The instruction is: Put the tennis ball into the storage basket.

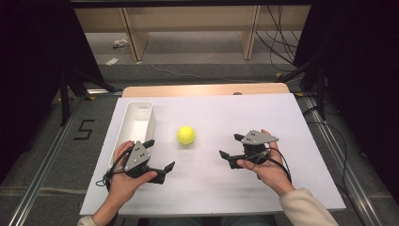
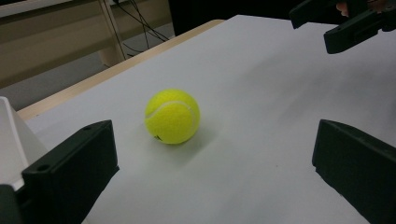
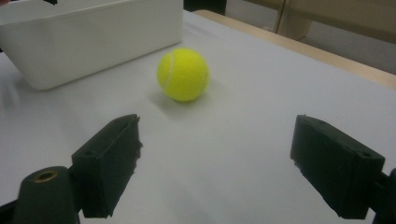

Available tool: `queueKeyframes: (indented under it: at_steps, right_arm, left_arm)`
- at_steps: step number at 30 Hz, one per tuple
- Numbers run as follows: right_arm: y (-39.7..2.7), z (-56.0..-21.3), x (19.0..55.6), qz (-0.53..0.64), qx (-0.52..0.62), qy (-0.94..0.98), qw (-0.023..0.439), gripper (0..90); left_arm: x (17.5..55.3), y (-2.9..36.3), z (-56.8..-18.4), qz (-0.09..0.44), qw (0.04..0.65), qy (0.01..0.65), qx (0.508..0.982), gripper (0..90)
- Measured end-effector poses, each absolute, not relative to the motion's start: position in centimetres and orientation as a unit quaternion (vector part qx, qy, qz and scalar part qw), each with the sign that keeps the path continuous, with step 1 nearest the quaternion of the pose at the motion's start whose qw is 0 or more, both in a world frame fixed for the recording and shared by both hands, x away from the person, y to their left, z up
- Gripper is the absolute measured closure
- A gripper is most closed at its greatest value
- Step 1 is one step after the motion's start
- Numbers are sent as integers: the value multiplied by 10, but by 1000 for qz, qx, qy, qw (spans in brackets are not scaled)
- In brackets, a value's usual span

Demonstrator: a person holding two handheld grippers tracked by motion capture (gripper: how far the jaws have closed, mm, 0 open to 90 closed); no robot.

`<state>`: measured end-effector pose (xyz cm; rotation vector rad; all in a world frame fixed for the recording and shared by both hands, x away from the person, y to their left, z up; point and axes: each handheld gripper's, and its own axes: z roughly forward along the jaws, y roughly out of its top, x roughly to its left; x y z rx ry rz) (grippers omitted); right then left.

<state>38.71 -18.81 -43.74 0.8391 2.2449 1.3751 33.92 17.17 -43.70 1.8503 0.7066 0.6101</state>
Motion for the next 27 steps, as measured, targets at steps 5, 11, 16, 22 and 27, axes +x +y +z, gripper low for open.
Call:
queueKeyframes:
  at_steps: [5, 11, 16, 22, 27]
  right_arm:
    - [-179, -437, 392, 491, 296, 797, 189, 166]
    - [-170, -437, 395, 491, 295, 799, 186, 166]
    - [-165, -437, 398, 491, 294, 799, 185, 166]
    - [-156, -436, 404, 493, 292, 799, 184, 166]
    - [-149, -436, 408, 494, 290, 799, 185, 166]
  left_arm:
    - [339, 172, -437, 253, 510, 293, 768, 0]
    - [339, 171, -437, 254, 510, 292, 768, 0]
    - [338, 170, -437, 254, 510, 291, 769, 0]
    - [338, 170, -437, 253, 511, 291, 768, 0]
    - [338, 170, -436, 254, 512, 290, 768, 0]
